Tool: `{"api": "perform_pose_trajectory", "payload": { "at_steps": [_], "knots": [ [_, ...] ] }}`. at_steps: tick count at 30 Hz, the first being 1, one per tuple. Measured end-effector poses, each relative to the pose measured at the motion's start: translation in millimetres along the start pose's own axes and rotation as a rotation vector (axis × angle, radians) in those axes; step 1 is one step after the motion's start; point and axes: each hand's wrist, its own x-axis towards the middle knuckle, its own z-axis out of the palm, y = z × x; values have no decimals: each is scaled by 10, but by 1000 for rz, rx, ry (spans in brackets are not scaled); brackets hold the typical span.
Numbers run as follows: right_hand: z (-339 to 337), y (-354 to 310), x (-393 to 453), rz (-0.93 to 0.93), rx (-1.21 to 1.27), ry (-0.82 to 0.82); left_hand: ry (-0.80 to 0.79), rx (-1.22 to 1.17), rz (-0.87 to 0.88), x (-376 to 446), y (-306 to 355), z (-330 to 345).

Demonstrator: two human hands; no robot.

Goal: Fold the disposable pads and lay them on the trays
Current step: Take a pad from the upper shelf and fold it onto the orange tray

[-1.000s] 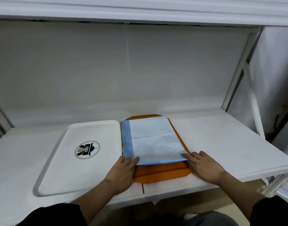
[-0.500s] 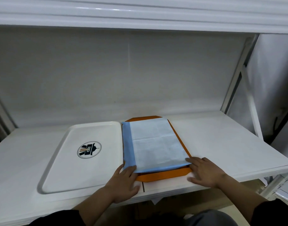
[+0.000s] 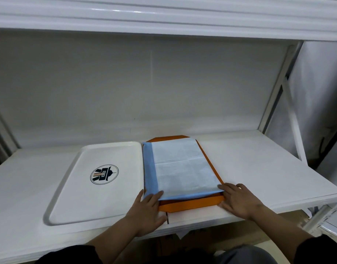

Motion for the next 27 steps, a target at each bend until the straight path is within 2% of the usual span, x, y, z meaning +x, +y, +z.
{"api": "perform_pose_trajectory", "payload": {
  "at_steps": [6,13,16,19,22,24,27],
  "knots": [
    [74,-92,-10,72,20,-4,-50,-19,-68,-5,112,-19],
    [-105,25,12,-22,62,-70,-200,-233,-57,-6,-10,-190],
    [-133,69,-12,-46,58,2,-187,-239,-42,-5,-19,-200],
    [-199,-41,24,-128,58,239,-174,-249,-33,-5,-23,-195],
    [-252,-310,192,-201,52,346,-166,-264,-29,-9,-23,-171],
    [-287,-528,342,-259,-17,332,-159,-251,-26,-19,-13,-161],
    [-340,-773,514,-355,-259,280,-142,-228,-23,-34,-14,-162]
  ]
}}
